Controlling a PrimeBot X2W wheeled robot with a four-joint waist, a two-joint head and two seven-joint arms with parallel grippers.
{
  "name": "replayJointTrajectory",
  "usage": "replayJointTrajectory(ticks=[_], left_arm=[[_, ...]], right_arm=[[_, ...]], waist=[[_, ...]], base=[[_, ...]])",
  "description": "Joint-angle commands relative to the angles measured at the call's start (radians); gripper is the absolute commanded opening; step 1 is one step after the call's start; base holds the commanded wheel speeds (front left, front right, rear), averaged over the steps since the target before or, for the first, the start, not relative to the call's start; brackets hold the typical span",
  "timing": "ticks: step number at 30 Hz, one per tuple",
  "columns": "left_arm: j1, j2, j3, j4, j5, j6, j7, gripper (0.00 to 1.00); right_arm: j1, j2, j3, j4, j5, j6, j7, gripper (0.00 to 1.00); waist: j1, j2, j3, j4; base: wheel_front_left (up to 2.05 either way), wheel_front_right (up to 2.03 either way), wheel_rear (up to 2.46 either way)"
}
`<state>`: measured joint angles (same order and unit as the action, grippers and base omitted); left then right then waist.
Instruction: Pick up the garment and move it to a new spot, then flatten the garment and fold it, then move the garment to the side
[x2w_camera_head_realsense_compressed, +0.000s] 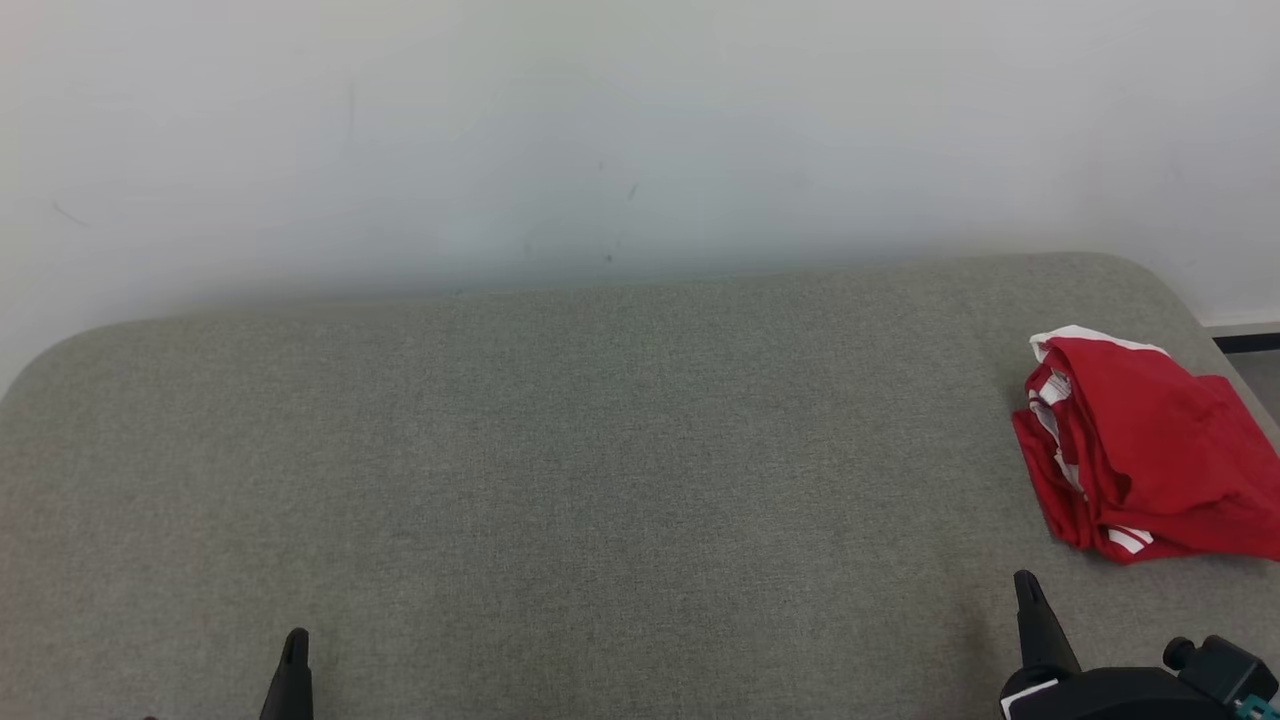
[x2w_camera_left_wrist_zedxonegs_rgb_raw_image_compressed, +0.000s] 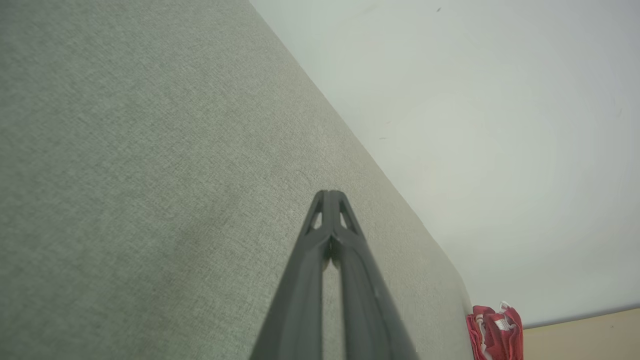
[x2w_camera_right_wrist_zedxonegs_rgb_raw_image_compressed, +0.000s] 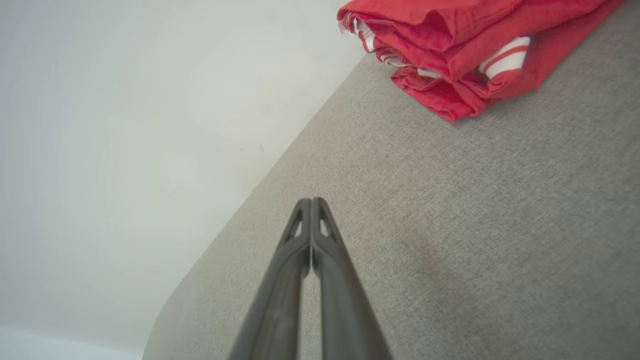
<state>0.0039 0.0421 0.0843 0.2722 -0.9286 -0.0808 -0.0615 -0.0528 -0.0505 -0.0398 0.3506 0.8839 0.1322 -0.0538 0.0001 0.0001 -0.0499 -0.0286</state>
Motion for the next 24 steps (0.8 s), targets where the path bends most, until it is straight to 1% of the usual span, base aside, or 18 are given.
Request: replayJointTrajectory(ticks=[1, 24], left_arm=[[-0.027, 0.006, 0.005, -0.014, -0.032, -0.009, 0.008, 0.00], [-0.062, 0.008, 0.015, -0.020, -0.270, -0.025, 0.069, 0.00]], right_arm=[[-0.022, 0.000, -0.006, -0.017, 0.033, -0.001, 0.006, 0.00], [-0.037, 0.000, -0.032, -0.051, 0.287, -0.001, 0.065, 0.00]], waist=[[-0.0001, -0.0001, 0.001, 0.001], [-0.0001, -0.0001, 0.016, 0.009]], base=[[0.00, 0.00, 0.00], [0.00, 0.00, 0.00]])
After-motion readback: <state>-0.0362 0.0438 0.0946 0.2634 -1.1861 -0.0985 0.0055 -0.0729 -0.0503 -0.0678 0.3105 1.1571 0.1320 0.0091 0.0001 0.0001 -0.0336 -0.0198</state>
